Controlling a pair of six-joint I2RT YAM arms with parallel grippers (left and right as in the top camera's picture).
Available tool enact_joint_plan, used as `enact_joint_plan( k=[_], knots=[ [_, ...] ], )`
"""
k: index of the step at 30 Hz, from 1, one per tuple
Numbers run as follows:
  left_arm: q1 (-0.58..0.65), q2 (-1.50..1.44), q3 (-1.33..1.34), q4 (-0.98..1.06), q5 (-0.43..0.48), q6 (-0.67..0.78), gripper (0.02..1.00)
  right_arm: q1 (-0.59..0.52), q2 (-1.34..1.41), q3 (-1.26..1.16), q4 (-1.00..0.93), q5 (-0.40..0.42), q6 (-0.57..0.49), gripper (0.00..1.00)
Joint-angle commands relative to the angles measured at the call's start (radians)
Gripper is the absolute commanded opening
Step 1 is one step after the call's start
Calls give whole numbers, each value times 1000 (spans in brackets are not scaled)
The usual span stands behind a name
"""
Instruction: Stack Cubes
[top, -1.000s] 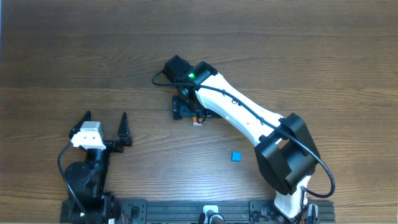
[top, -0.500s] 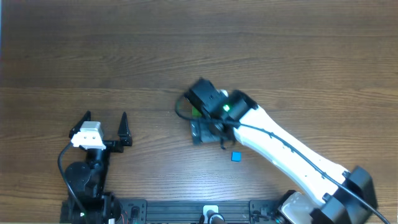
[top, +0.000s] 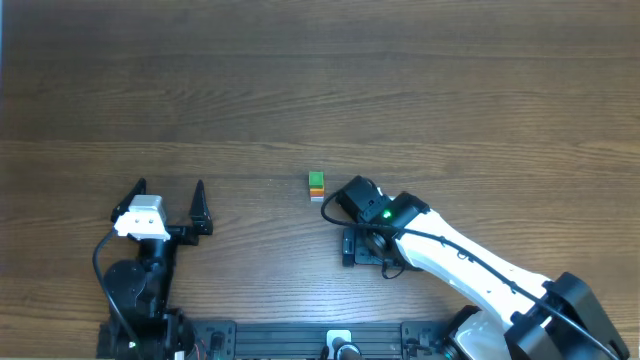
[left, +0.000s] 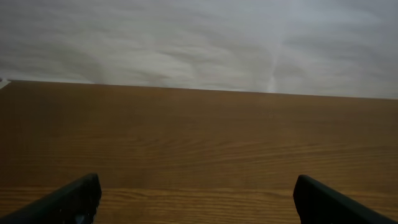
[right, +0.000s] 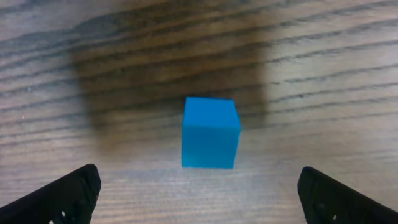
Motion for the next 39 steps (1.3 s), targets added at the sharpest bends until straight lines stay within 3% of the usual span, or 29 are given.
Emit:
enact_joint_plan(
  k=[1,11,26,39],
  knots=[
    [3,-7,-5,-1,10,11,1000,-14,0,-26,35,-4,25,978],
    [3,-7,-5,-1,10,11,1000,-45,93,-27,111,21,8,890],
    [3,-7,-5,-1,10,11,1000,-45,93,-27,111,29,-22,522],
    [3,-7,-5,-1,10,11,1000,-45,93,-28,111,29,-21,345]
  ],
)
